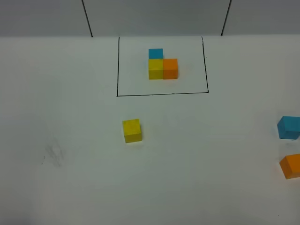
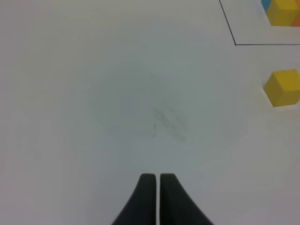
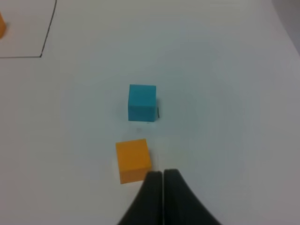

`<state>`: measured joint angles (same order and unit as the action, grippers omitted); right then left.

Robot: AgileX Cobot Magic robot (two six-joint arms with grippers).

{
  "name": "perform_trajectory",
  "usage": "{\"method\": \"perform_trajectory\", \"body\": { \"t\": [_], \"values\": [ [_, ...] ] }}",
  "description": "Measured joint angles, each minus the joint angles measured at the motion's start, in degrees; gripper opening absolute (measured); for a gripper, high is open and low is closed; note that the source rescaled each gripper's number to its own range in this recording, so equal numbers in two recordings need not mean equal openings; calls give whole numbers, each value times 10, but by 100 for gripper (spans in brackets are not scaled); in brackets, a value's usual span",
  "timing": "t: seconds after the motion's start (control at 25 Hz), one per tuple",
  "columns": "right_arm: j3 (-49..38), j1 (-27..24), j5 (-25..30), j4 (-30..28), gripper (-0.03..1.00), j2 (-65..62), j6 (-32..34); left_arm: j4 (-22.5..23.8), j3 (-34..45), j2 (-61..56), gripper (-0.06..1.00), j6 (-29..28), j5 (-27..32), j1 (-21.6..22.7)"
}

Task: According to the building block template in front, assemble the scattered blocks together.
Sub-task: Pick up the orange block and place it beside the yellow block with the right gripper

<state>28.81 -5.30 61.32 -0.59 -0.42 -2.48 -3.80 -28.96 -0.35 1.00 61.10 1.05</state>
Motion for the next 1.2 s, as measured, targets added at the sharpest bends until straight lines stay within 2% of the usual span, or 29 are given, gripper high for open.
{"method": "perform_trajectory", "body": {
  "t": [1.0, 1.12, 1.2],
  "values": [
    [0, 9, 0, 0, 0, 0, 0, 1, 0, 0, 0, 0, 0, 0],
    [0, 9, 0, -11, 6, 0, 0, 1, 0, 0, 0, 0, 0, 0],
    [0, 9, 0, -12, 15, 0, -2, 1, 0, 0, 0, 0, 0, 0]
  ]
}}
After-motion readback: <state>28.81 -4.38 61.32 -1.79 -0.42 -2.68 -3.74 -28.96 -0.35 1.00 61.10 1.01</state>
